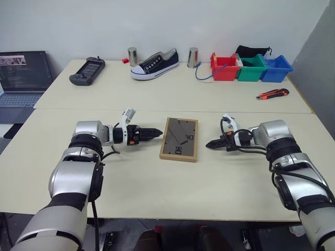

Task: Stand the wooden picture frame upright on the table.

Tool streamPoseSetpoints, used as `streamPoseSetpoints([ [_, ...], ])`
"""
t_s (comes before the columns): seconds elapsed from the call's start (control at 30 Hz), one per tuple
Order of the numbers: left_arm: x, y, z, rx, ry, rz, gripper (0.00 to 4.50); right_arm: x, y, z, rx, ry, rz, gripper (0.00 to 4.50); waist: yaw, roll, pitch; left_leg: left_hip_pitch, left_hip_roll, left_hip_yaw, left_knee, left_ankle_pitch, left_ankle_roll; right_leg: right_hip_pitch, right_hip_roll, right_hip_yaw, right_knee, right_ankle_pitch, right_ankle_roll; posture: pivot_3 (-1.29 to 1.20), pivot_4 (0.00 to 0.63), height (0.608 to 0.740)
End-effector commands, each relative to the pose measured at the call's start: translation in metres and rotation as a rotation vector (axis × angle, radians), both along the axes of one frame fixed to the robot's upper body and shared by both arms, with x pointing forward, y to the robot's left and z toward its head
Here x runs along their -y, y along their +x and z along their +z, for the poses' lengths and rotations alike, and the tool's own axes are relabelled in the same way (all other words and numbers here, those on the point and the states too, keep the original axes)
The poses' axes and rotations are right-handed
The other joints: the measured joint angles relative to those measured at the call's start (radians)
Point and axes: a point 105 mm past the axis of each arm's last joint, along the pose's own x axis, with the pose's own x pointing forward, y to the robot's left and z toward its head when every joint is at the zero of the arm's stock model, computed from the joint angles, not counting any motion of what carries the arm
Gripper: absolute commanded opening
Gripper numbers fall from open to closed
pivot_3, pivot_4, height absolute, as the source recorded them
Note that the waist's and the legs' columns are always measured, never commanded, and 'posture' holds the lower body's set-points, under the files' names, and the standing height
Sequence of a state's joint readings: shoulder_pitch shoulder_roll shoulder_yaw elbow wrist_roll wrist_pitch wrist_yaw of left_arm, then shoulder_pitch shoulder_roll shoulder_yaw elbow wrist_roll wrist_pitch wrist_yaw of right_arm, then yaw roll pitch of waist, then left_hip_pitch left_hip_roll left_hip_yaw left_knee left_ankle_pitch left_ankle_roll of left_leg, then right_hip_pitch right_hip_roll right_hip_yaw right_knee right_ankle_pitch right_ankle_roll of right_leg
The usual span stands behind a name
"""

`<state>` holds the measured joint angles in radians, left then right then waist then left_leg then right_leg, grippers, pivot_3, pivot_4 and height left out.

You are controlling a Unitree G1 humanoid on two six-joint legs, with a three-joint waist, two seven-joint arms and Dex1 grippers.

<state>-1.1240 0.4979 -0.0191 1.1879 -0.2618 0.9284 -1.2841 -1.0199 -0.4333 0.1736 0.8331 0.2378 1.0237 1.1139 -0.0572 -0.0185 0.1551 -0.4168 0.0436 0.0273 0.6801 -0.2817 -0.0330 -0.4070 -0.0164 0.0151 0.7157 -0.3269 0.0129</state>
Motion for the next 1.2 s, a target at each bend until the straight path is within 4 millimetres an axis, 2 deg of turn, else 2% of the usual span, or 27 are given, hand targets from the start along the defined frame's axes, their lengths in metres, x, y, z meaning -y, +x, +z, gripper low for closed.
streamPoseSetpoints([
  [0.03, 0.012, -0.005, 0.006, -0.045, -0.038, -0.063, 4.50, -0.009, 0.002, -0.007, -0.001, -0.018, 0.000, 0.05, -0.003, 0.000, 0.000, 0.000, 0.000, 0.000, 0.000, 0.000, 0.000, 0.000, 0.000, 0.000, 0.000, 0.000, 0.000, 0.00, 0.150, 0.740],
  [0.23, 0.019, -0.012, 0.002, -0.079, -0.032, -0.130, 4.50, -0.016, 0.005, -0.006, 0.017, -0.015, 0.005, 0.05, -0.019, 0.000, 0.000, 0.001, 0.001, 0.000, 0.000, 0.000, 0.000, 0.000, 0.001, 0.000, 0.001, 0.000, 0.000, 0.00, 0.150, 0.740],
  [0.6, 0.040, -0.015, 0.012, -0.083, -0.117, -0.198, 4.50, -0.035, -0.003, -0.007, -0.010, 0.027, 0.044, 0.05, -0.026, 0.000, 0.000, 0.001, 0.001, -0.001, 0.000, 0.000, 0.000, 0.000, 0.001, 0.001, 0.001, 0.000, 0.000, 0.00, 0.150, 0.740],
  [1.2, 0.038, -0.021, 0.004, -0.062, -0.111, -0.228, 4.50, -0.043, -0.003, -0.005, -0.016, 0.040, 0.056, 0.05, -0.027, 0.000, 0.000, 0.001, 0.001, -0.001, -0.001, 0.000, 0.000, 0.000, 0.001, 0.001, 0.001, 0.000, 0.000, 0.00, 0.150, 0.740],
])
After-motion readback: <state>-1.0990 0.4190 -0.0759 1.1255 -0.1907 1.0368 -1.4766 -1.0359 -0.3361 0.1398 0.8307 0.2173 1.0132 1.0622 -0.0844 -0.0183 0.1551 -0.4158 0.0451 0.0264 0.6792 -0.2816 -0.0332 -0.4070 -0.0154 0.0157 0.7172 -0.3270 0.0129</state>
